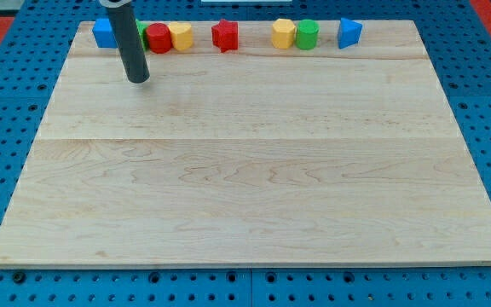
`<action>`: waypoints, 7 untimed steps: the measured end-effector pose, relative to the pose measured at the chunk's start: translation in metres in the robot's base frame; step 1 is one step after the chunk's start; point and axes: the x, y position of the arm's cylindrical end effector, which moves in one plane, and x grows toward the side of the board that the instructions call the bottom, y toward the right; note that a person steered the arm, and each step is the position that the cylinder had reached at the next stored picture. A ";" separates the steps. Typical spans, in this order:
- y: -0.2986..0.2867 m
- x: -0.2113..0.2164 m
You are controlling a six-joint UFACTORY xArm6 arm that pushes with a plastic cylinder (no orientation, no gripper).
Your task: Push both green star and blue cube at a time
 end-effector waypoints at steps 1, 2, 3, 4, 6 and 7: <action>-0.036 0.003; -0.117 0.007; -0.142 -0.010; -0.142 -0.099; -0.112 -0.132; -0.054 -0.117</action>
